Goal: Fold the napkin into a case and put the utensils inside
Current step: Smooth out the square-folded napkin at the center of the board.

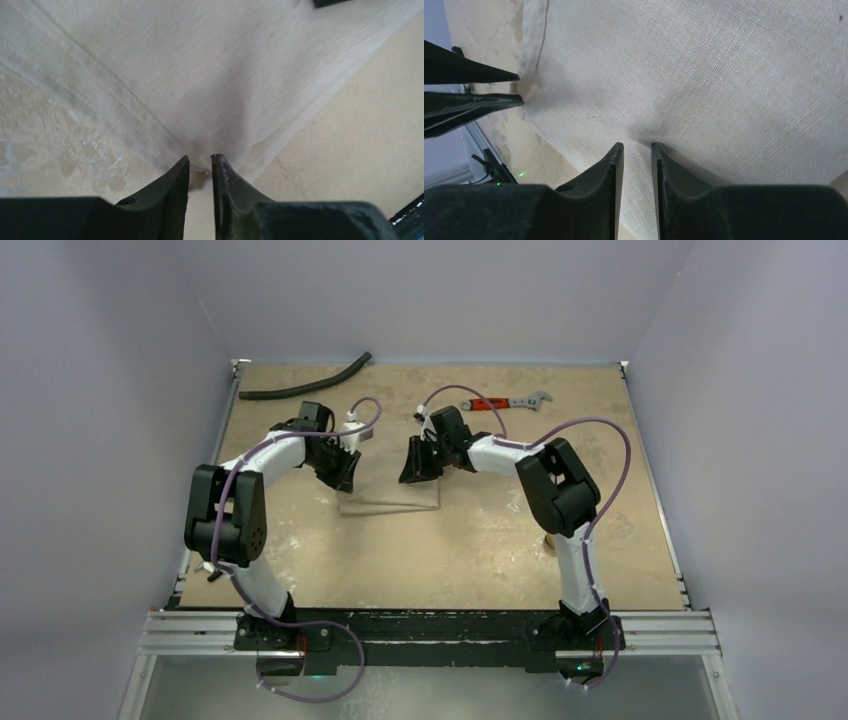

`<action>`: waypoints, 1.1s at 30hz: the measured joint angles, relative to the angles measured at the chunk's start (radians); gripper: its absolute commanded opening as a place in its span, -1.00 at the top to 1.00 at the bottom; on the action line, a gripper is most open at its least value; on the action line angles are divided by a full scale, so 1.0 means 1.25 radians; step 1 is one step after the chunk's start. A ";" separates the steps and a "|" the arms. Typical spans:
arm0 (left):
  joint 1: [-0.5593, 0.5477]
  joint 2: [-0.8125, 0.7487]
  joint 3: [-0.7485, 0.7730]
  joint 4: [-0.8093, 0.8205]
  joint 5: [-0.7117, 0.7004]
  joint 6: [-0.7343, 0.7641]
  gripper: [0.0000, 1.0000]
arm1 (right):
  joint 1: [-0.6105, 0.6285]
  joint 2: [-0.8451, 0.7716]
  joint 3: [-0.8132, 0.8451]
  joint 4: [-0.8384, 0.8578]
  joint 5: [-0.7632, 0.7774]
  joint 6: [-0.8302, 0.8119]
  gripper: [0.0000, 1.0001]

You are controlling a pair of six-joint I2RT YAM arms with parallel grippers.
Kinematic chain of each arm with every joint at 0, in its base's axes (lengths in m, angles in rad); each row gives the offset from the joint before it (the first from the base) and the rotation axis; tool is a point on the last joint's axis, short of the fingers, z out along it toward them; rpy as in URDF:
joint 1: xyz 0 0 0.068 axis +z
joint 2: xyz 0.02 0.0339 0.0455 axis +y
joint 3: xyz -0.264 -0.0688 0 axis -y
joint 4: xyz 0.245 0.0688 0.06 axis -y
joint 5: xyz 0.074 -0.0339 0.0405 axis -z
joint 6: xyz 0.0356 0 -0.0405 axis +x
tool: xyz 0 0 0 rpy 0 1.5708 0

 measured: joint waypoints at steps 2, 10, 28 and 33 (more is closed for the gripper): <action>0.010 0.000 -0.022 0.009 -0.026 0.001 0.67 | -0.001 -0.008 -0.011 0.021 0.000 0.000 0.36; 0.040 -0.013 -0.075 0.014 -0.054 0.000 0.74 | -0.013 -0.042 -0.039 0.034 0.040 -0.001 0.33; 0.041 -0.092 0.004 -0.074 -0.039 0.019 0.63 | -0.109 0.168 0.342 -0.014 0.066 -0.010 0.51; 0.025 -0.125 0.040 -0.064 0.014 0.011 0.59 | -0.141 0.213 0.335 -0.007 0.046 0.003 0.56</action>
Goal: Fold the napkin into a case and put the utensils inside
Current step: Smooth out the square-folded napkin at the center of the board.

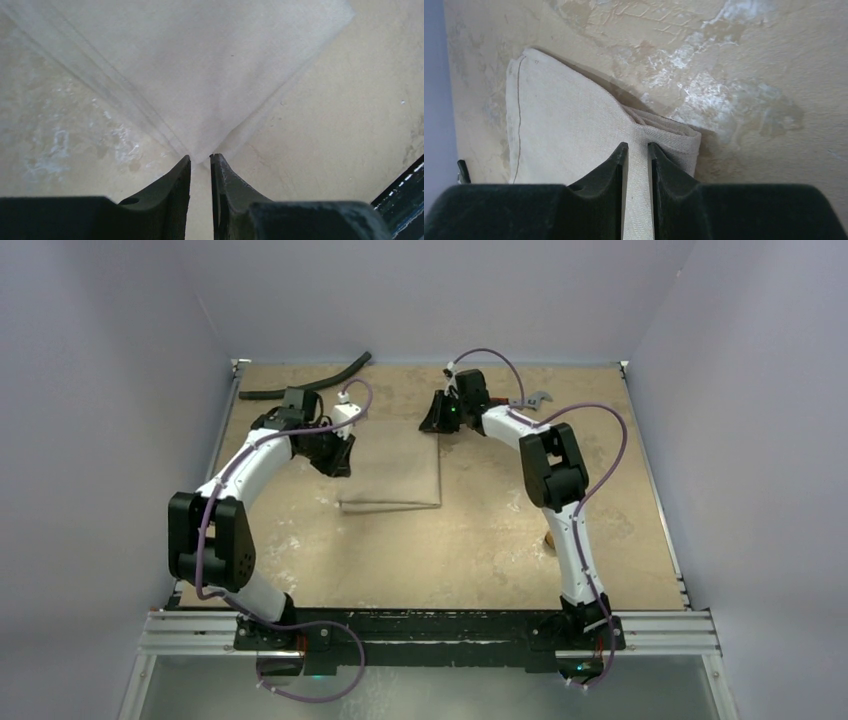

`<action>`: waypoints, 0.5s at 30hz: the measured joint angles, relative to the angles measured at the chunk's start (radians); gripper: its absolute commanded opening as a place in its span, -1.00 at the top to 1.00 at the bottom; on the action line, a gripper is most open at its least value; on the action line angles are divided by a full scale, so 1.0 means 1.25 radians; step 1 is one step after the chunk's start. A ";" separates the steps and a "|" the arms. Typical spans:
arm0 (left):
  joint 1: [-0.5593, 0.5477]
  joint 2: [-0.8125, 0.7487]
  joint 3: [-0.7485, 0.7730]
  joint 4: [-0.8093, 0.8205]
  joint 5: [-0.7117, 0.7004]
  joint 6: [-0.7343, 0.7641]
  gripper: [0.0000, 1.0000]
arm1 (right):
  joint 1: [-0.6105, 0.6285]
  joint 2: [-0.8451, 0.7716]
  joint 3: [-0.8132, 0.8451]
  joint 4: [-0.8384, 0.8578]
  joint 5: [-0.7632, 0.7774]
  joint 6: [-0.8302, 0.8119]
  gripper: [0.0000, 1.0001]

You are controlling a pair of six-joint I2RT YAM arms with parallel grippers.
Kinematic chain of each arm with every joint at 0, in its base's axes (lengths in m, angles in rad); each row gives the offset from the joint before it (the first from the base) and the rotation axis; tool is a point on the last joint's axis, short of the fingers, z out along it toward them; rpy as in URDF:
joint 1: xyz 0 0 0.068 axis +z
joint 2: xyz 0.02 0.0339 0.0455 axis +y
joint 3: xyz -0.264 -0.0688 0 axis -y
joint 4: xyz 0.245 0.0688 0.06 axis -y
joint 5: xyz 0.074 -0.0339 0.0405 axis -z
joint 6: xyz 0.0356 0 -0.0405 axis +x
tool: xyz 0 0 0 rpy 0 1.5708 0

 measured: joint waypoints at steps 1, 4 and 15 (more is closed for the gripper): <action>-0.009 -0.001 -0.005 0.005 0.006 -0.002 0.59 | -0.003 -0.003 -0.003 0.002 0.002 0.000 0.59; -0.049 0.011 -0.045 0.025 0.020 -0.011 0.59 | -0.006 -0.012 -0.033 0.030 0.005 0.003 0.71; -0.078 0.112 -0.146 0.099 -0.077 0.037 0.62 | -0.021 -0.239 -0.388 0.097 0.092 0.048 0.81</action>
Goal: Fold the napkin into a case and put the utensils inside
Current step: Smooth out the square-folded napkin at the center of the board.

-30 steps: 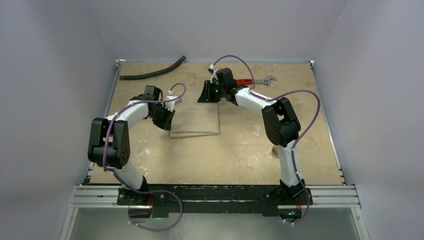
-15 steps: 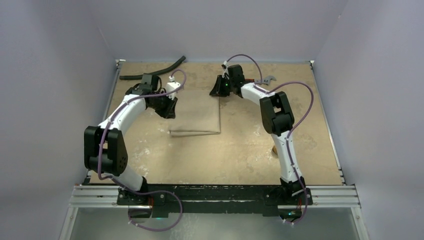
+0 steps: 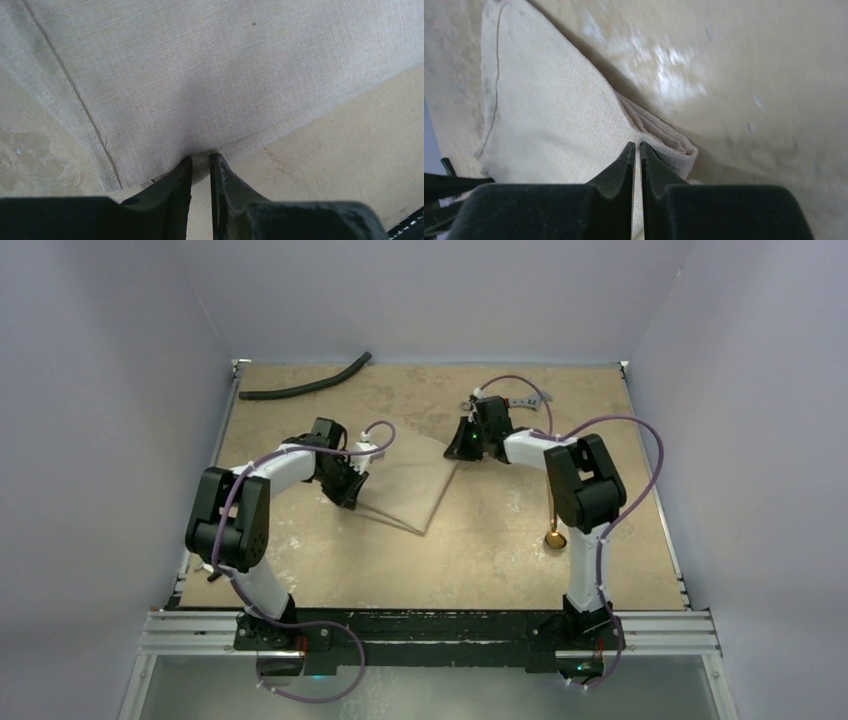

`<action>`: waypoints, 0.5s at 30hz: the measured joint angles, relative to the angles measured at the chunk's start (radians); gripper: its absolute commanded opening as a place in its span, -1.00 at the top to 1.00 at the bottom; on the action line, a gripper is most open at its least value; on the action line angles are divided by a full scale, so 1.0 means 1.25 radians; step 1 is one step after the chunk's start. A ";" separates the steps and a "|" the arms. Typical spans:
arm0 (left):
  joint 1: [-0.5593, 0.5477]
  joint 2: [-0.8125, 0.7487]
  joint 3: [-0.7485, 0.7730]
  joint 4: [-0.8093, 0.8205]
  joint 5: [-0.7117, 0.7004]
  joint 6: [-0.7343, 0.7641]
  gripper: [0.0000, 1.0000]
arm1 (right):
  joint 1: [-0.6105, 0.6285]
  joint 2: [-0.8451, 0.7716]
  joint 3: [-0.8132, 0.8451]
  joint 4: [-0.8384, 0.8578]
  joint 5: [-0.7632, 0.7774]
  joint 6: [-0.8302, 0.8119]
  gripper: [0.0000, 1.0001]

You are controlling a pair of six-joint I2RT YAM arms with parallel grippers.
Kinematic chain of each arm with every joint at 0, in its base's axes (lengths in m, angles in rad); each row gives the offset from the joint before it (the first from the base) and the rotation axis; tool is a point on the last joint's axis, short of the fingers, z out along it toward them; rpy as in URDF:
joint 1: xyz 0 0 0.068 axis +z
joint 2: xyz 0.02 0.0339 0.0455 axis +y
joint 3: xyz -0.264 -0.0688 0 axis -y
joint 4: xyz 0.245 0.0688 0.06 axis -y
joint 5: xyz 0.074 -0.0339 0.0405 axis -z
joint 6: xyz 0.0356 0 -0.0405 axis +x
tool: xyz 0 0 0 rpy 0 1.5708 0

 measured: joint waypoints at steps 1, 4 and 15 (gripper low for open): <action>0.001 -0.002 -0.003 0.005 -0.009 0.012 0.62 | 0.000 -0.027 -0.042 0.010 0.010 0.007 0.81; 0.001 -0.010 -0.015 0.020 -0.023 0.050 0.63 | 0.002 -0.102 -0.152 0.033 0.031 0.029 0.75; 0.074 0.000 0.131 -0.146 -0.012 0.133 0.16 | 0.011 -0.236 -0.229 -0.002 0.050 0.028 0.21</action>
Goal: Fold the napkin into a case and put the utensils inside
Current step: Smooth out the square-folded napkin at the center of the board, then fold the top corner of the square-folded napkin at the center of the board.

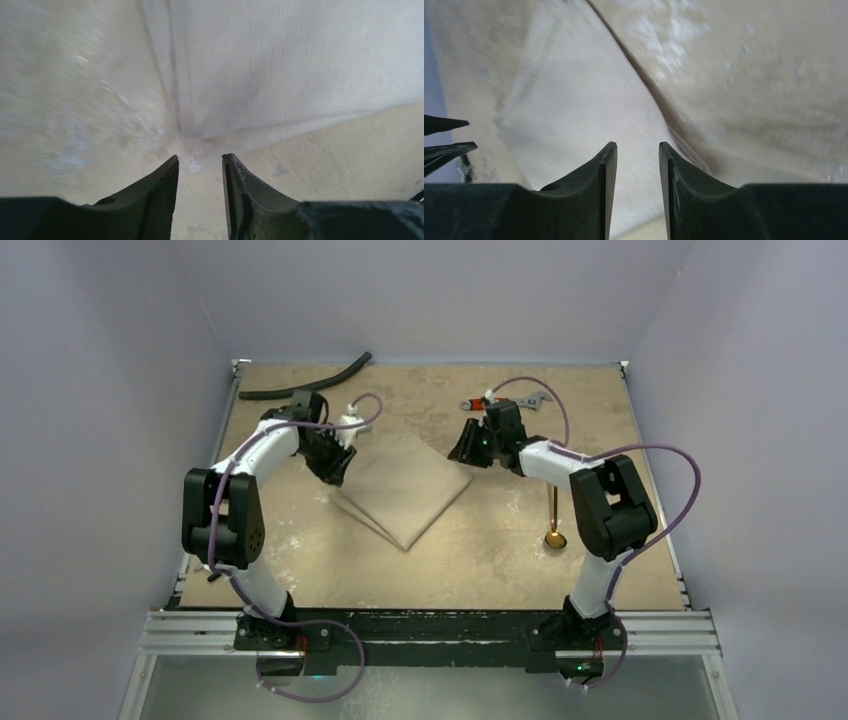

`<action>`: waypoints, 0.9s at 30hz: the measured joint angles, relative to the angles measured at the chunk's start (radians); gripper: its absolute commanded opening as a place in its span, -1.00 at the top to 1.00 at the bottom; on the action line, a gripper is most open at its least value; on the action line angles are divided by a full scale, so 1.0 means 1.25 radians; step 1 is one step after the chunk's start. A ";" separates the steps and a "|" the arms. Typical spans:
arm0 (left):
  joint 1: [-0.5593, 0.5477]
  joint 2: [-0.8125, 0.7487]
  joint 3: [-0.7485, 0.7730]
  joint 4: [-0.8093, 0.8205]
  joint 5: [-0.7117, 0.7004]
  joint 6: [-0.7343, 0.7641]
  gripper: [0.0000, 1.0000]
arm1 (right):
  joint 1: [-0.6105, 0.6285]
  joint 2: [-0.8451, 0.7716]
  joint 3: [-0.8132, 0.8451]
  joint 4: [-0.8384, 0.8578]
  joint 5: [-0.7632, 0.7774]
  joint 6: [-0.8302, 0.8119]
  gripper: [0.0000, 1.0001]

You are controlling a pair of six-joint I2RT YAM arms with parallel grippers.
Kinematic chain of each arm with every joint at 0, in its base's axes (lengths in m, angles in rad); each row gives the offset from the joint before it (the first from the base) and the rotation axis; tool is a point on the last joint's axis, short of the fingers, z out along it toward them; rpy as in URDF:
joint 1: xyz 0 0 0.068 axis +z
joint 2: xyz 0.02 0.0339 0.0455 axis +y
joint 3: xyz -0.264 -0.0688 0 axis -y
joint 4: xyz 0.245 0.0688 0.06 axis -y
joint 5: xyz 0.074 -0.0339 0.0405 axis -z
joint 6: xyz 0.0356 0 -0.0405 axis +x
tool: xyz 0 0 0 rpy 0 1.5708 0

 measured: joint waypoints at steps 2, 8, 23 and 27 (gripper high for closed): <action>0.002 0.000 0.090 -0.028 0.016 -0.006 -0.01 | 0.000 0.008 0.056 -0.005 -0.003 -0.010 0.23; -0.052 0.016 0.298 -0.019 0.042 -0.049 -0.05 | 0.014 0.048 0.211 0.010 -0.004 -0.019 0.32; -0.139 0.391 0.641 0.000 -0.010 -0.127 -0.67 | 0.035 0.002 0.060 0.016 -0.004 -0.012 0.27; -0.139 0.396 0.641 0.004 -0.007 -0.134 -0.36 | 0.035 -0.003 0.060 0.031 -0.003 -0.012 0.27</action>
